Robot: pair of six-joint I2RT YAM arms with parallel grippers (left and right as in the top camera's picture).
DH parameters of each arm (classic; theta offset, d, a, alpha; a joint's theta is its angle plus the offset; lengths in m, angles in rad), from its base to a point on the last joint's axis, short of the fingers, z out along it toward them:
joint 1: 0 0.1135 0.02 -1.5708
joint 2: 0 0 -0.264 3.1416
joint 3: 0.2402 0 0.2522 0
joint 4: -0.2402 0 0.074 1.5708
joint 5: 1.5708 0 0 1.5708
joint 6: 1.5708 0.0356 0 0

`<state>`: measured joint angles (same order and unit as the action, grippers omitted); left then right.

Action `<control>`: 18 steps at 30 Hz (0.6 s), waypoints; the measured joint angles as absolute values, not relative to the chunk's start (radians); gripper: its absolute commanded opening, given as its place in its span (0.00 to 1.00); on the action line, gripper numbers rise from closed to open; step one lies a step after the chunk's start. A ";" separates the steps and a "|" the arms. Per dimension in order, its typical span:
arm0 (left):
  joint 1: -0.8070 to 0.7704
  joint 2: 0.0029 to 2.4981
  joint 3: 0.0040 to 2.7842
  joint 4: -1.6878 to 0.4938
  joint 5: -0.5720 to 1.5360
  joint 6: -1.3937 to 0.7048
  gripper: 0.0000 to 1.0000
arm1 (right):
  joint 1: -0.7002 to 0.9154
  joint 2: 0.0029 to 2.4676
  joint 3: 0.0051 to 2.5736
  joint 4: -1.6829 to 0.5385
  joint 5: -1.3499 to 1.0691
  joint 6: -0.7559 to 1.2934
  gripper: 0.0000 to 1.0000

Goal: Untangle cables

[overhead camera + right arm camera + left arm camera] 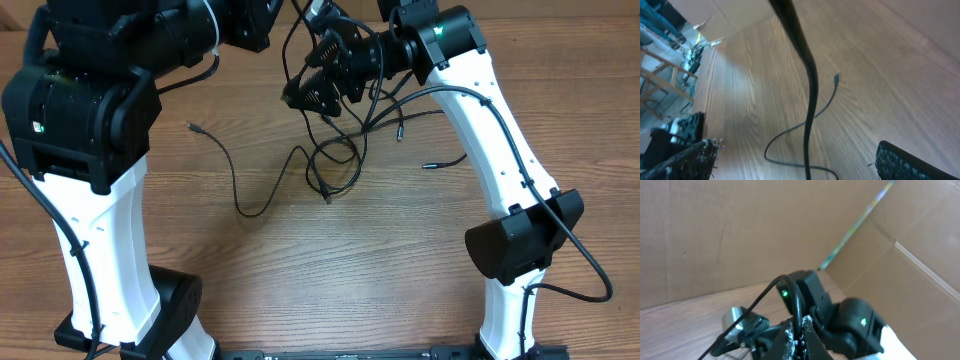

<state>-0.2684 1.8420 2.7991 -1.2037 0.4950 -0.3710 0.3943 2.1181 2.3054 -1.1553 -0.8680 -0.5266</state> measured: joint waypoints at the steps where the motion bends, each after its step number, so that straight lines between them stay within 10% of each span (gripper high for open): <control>1: -0.269 1.842 2.799 -1.192 0.493 -0.391 0.04 | 0.394 2.118 2.305 -1.146 -0.867 -0.523 1.00; 6: -0.269 1.842 2.799 -1.105 0.489 -0.466 0.04 | 0.394 2.133 2.305 -1.108 -0.865 -0.492 0.96; 8: -0.269 1.842 2.799 -1.080 0.488 -0.489 0.04 | 0.394 2.151 2.305 -1.106 -0.864 -0.484 0.74; 11: -0.269 1.842 2.799 -1.067 0.481 -0.504 0.04 | 0.394 2.172 2.305 -1.096 -0.863 -0.476 0.07; 18: -0.268 1.842 2.799 -1.083 0.450 -0.517 0.04 | 0.392 2.183 2.305 -1.092 -0.839 -0.451 0.04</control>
